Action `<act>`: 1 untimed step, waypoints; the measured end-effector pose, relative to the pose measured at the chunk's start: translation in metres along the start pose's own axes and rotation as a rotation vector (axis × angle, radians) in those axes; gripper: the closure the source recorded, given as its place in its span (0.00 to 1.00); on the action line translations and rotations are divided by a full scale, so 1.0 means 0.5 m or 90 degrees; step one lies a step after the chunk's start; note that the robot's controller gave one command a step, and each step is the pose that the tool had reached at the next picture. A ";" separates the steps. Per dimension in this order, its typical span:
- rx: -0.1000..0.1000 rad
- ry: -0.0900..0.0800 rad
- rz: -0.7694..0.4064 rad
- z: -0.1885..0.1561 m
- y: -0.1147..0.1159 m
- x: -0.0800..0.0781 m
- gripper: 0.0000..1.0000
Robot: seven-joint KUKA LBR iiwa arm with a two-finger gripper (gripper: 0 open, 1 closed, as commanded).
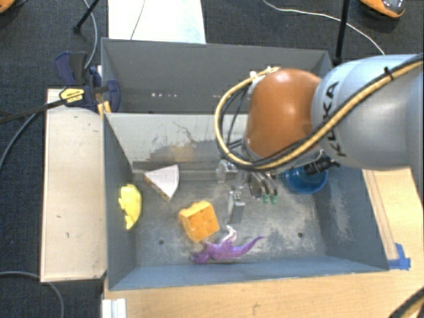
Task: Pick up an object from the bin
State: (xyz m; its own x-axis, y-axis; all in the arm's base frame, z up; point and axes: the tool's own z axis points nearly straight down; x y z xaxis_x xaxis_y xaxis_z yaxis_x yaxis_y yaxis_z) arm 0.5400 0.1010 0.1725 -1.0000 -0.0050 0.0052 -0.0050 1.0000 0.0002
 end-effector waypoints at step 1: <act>-0.001 -0.005 0.002 -0.009 -0.001 -0.003 0.00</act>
Offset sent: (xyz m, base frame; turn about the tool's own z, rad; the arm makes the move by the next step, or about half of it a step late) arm -0.0167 0.0397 -0.0794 -0.1950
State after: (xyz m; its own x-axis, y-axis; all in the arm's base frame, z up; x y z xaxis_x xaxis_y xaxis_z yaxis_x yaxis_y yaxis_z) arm 0.5416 0.1004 0.1772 -1.0000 -0.0019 -0.0027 -0.0019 1.0000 0.0013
